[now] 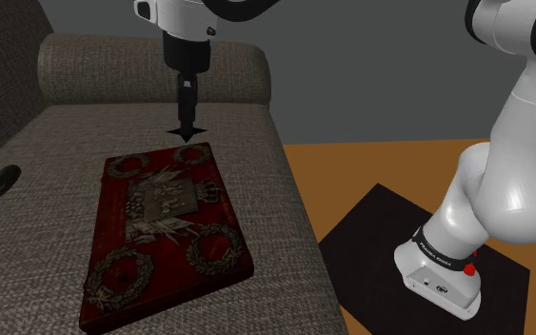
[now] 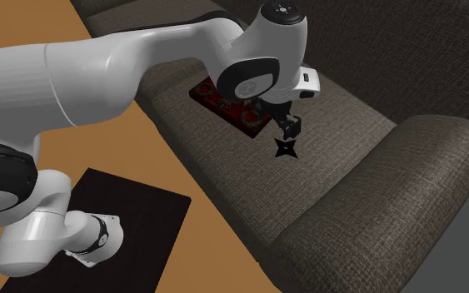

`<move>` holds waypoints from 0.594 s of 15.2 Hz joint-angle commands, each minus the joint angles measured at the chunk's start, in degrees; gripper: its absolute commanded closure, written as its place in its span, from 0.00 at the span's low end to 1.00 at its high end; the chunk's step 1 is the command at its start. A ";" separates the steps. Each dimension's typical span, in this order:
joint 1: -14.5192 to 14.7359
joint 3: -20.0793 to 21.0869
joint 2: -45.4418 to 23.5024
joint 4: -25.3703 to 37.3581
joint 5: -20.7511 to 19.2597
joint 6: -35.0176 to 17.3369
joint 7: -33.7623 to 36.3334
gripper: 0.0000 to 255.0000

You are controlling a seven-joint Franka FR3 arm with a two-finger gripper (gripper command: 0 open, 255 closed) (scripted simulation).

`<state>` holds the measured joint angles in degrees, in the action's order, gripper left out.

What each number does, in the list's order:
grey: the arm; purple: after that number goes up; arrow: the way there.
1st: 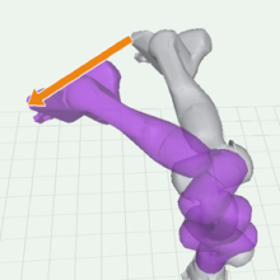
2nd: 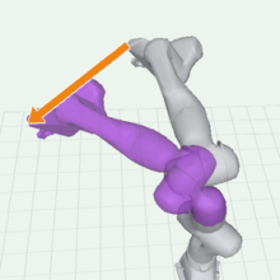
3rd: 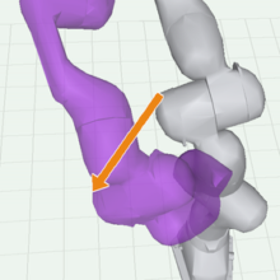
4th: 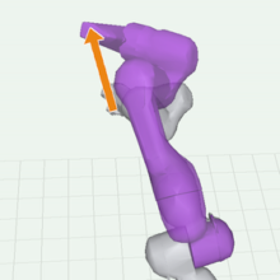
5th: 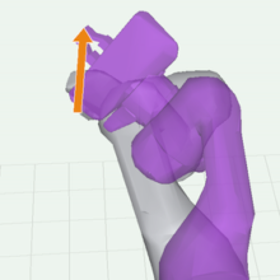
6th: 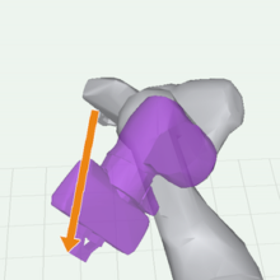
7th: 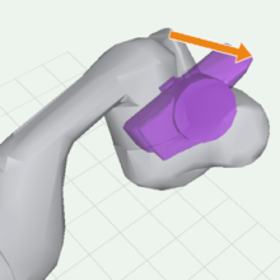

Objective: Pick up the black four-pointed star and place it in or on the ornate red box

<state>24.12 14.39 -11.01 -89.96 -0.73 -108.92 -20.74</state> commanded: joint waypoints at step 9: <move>0.00 0.00 -0.01 0.00 0.00 -0.02 0.00 1.00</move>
<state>24.12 14.39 -11.02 -89.96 -0.74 -108.93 -20.74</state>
